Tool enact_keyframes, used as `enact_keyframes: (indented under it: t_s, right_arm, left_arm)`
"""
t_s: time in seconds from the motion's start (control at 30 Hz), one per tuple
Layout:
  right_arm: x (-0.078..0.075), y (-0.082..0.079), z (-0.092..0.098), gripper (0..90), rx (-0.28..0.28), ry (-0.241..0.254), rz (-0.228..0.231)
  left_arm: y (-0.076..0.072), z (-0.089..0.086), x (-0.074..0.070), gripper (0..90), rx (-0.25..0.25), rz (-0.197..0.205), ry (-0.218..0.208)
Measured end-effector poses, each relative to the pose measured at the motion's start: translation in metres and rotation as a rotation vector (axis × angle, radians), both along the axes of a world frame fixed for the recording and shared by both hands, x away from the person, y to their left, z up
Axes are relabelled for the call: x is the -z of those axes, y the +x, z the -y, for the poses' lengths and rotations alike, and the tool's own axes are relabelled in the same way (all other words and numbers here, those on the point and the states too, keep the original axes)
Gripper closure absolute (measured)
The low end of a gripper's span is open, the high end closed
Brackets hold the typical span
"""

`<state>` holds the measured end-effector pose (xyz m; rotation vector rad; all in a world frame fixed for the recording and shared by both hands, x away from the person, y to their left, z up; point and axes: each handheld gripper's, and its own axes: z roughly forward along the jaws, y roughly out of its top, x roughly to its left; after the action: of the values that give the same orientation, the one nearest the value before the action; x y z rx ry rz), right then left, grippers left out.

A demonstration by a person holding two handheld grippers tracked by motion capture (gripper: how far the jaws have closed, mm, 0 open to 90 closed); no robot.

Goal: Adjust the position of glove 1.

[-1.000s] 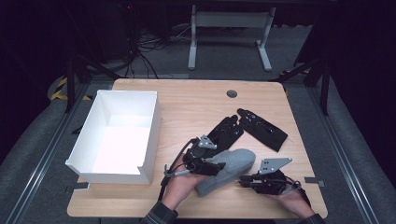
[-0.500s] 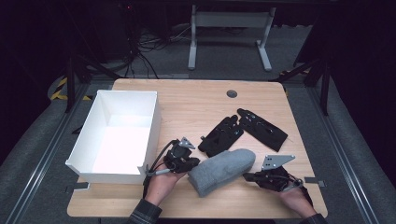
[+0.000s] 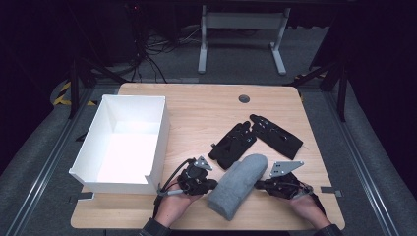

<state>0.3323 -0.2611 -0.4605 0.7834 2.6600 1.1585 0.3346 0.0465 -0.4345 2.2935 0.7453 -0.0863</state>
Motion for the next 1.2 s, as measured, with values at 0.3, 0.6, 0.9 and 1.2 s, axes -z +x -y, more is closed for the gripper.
enact_keyframes:
  t_s: [0.3,0.6,0.9,1.2]
  right_arm:
    - [0.0,0.0,0.006,83.2,0.02,0.005,0.001]
    - [0.001,-0.001,0.022,42.2,0.11,0.025,0.026]
    - [0.007,0.0,0.022,26.7,0.135,-0.02,0.068]
    - [0.01,-0.002,0.02,22.3,0.124,-0.032,0.103]
  left_arm:
    - [0.006,-0.002,-0.016,56.4,-0.031,0.045,-0.051]
    - [0.019,0.023,-0.03,24.5,-0.032,0.102,-0.126]
    - [0.029,0.053,-0.016,15.0,-0.019,0.094,-0.074]
    - [0.021,0.066,0.003,13.7,-0.024,0.085,-0.029]
